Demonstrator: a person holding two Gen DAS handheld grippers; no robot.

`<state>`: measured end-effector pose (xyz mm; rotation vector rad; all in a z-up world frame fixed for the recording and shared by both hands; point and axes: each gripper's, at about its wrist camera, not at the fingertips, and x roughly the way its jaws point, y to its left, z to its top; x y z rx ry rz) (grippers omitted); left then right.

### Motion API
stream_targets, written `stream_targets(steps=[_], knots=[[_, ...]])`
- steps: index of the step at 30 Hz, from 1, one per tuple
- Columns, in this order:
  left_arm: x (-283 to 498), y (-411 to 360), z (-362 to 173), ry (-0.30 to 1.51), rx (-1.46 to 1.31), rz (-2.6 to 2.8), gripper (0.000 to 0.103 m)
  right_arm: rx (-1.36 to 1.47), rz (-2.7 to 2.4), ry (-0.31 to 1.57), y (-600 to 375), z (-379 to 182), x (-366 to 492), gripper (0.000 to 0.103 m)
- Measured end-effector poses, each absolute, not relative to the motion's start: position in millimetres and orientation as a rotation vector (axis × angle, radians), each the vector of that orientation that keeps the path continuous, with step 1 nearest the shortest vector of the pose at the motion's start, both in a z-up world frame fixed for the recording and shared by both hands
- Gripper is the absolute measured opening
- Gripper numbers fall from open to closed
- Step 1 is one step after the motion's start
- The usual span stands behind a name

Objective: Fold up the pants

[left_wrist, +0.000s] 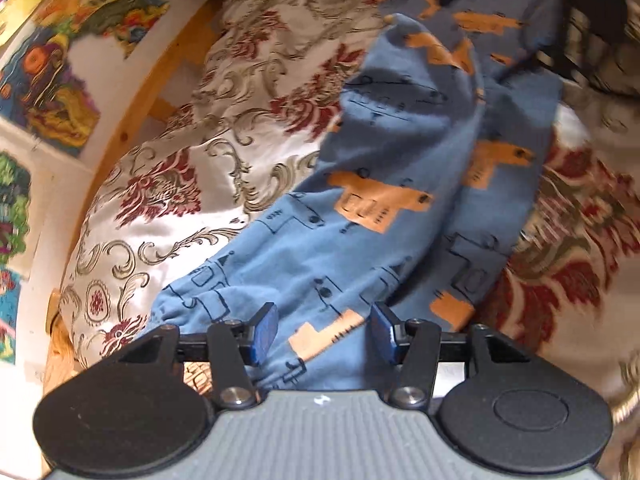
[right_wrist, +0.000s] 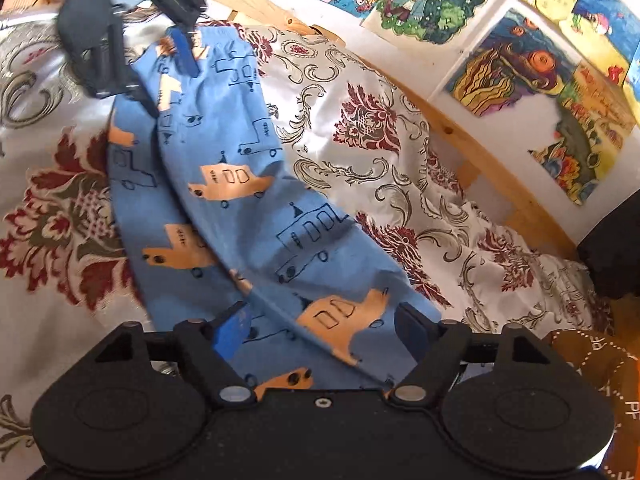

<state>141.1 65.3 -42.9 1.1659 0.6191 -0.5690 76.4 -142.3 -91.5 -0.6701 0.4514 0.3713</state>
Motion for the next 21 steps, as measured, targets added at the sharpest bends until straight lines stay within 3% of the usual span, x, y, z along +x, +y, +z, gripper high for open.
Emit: stream_targets(steps=[1, 4, 6, 12, 16, 18, 21], knots=[[140, 67, -44, 0.618, 1.177, -0.57, 0.057, -0.685, 0.385, 0.468, -144, -92, 80, 0.08], [143, 69, -46, 0.633, 1.178, -0.554, 0.054, -0.728, 0.409, 0.498, -147, -99, 85, 0.066], [147, 70, -46, 0.654, 1.167, -0.559, 0.043, -0.724, 0.418, 0.505, -148, -101, 87, 0.063], [149, 62, -44, 0.669, 1.183, -0.576, 0.034, -0.723, 0.419, 0.487, -141, -101, 92, 0.043], [154, 59, -45, 0.691, 1.187, -0.567, 0.018, -0.7, 0.427, 0.503, -140, -100, 96, 0.011], [156, 59, -44, 0.703, 1.179, -0.567, 0.008, -0.67, 0.427, 0.512, -143, -98, 97, 0.007], [162, 61, -38, 0.741, 1.132, -0.567, 0.002, -0.631, 0.429, 0.52, -148, -95, 99, 0.0]])
